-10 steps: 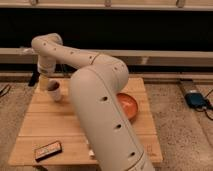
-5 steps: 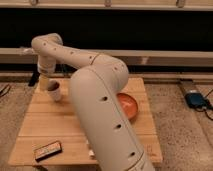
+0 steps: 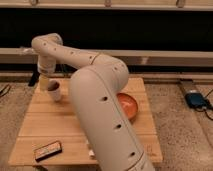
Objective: Pick up the ceramic bowl
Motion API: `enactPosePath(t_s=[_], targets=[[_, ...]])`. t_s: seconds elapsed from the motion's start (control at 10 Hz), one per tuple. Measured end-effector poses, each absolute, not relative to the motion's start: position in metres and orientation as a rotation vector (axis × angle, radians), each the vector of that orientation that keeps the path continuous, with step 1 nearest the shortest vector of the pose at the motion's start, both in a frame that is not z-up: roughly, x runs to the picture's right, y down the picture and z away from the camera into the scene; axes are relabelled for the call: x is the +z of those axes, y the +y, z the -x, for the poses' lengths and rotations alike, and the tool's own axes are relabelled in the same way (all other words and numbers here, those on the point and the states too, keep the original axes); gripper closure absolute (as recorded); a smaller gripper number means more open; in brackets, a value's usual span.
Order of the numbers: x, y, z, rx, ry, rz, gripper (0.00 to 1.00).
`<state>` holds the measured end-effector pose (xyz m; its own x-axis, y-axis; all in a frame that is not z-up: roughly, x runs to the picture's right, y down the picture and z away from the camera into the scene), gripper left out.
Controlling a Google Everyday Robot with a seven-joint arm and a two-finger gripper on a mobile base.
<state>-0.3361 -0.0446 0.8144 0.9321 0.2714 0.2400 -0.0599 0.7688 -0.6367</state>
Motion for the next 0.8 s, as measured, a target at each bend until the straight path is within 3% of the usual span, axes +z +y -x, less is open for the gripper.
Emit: enactPosePath(t_s=[0.8], targets=[[0.818, -0.041, 0.318, 0.243, -0.3, 0.671, 0.25]])
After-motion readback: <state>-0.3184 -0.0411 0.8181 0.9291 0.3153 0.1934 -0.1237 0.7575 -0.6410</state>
